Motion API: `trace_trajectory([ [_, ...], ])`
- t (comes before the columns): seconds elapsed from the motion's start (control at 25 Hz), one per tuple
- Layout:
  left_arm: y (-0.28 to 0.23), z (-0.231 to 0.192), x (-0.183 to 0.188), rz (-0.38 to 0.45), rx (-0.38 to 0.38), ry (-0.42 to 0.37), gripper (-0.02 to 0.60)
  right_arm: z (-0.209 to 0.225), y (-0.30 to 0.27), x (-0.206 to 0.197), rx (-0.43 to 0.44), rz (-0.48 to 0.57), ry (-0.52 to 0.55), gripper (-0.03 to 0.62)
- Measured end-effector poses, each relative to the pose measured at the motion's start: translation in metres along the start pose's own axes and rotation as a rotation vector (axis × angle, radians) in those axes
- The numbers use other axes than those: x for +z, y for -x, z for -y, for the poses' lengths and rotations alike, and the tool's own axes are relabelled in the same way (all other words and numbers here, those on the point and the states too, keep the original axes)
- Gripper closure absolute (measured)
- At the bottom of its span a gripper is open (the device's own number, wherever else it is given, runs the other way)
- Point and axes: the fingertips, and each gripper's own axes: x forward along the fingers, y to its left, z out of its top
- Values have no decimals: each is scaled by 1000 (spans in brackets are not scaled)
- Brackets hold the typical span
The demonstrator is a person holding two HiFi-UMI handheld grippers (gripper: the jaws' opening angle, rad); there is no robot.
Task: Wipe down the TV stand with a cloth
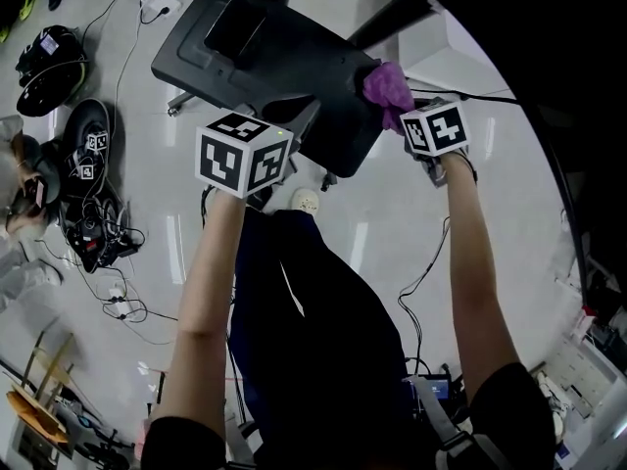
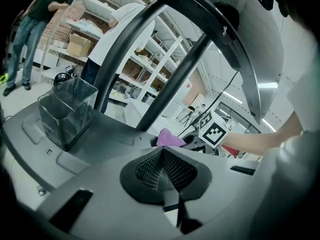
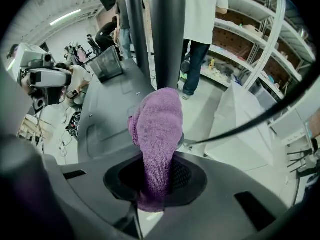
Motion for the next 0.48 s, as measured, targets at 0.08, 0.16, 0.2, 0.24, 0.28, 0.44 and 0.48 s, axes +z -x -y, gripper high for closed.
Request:
trace_trajectory([
  [0.08, 1, 2, 0, 5, 0, 9, 577, 6, 3, -11, -27, -23, -4, 505],
  [0.16, 2, 3, -1, 6, 2, 15, 576, 11, 7, -21, -65, -35, -9, 505],
  [0.2, 3, 2, -3, 5, 4, 17, 576, 11, 11, -24, -83, -28, -14, 505],
  [0.24, 5, 1, -5, 3, 6, 19, 577, 9, 14, -25, -95, -11, -25, 505],
  [0.28, 6, -1, -7, 0, 9, 23, 577, 4, 17, -25, -100, 13, -45, 505],
  [0.44, 14, -12, -16, -17, 15, 39, 577, -31, 27, -12, -39, 129, -176, 505],
  [0.48, 16, -15, -18, -21, 16, 42, 577, -42, 30, -6, -14, 156, -218, 505],
])
